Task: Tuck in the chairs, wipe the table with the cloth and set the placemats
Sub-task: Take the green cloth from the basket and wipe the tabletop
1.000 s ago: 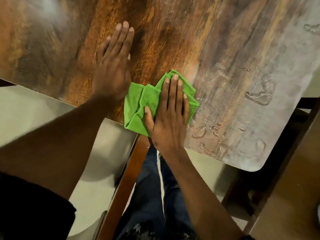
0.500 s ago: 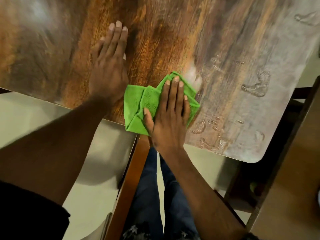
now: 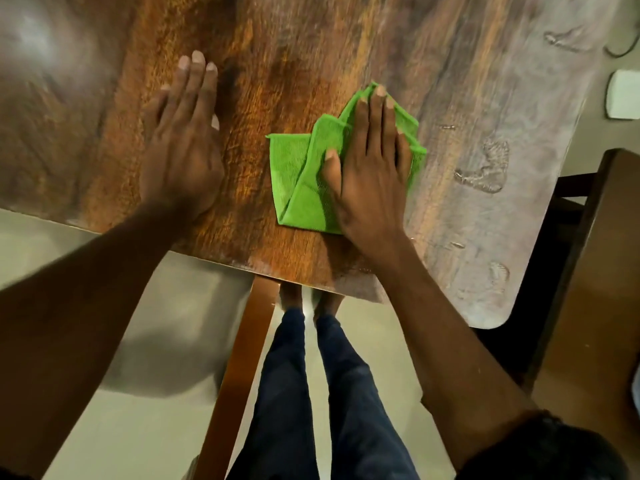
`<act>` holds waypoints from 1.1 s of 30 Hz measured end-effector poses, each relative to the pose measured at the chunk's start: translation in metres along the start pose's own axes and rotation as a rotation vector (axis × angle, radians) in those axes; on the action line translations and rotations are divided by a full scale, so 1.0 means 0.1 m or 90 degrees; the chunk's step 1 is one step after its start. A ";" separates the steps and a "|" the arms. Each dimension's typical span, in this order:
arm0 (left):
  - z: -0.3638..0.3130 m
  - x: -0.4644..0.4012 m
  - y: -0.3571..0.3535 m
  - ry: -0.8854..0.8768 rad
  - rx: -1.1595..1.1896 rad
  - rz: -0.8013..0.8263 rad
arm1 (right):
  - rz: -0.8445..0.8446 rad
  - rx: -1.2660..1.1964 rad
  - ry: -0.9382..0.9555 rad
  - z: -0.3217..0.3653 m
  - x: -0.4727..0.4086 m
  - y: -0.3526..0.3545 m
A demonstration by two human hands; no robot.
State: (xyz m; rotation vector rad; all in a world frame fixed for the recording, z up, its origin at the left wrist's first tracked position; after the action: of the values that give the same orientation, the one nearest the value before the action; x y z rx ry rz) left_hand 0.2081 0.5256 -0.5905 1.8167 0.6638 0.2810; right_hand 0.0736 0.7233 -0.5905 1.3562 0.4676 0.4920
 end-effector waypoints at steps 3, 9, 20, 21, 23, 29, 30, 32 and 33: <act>-0.01 -0.01 -0.01 0.002 -0.019 0.008 | -0.038 -0.014 -0.066 0.13 -0.02 -0.03; -0.37 0.06 -0.03 -0.002 -0.049 -0.014 | -0.020 -0.020 -0.079 0.05 0.44 0.02; -0.79 0.29 -0.27 -0.006 -0.012 0.018 | 0.052 -0.013 -0.047 -0.22 1.00 0.07; -0.79 0.30 -0.28 -0.009 -0.008 0.020 | 0.040 -0.015 -0.043 -0.27 0.78 0.06; -0.78 0.31 -0.28 -0.019 0.004 0.018 | 0.010 -0.015 -0.042 -0.37 0.34 0.04; -0.76 0.31 -0.27 -0.027 0.003 0.017 | 0.011 0.000 -0.061 -0.33 0.26 0.05; -0.75 0.30 -0.26 -0.028 0.009 0.017 | 0.032 -0.001 -0.075 -0.27 0.43 0.07; -0.73 0.29 -0.26 -0.027 0.030 0.006 | 0.078 -0.015 -0.088 -0.03 0.76 0.06; -0.72 0.28 -0.25 -0.024 0.047 -0.002 | 0.097 -0.026 -0.085 0.14 0.88 0.05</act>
State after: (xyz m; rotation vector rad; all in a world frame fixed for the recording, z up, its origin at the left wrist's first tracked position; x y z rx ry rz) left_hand 0.1877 0.6039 -0.5928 1.8859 0.6579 0.2218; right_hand 0.1533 0.7642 -0.5866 1.3809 0.2447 0.5285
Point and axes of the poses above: each hand's wrist, its own x-axis away from the middle knuckle, its own y-axis out of the back of the hand, z = x × y, the point moved 2 cm from there along -x, towards the middle knuckle, and after that the axes turned 8 degrees about -z, right-handed, at the moved point
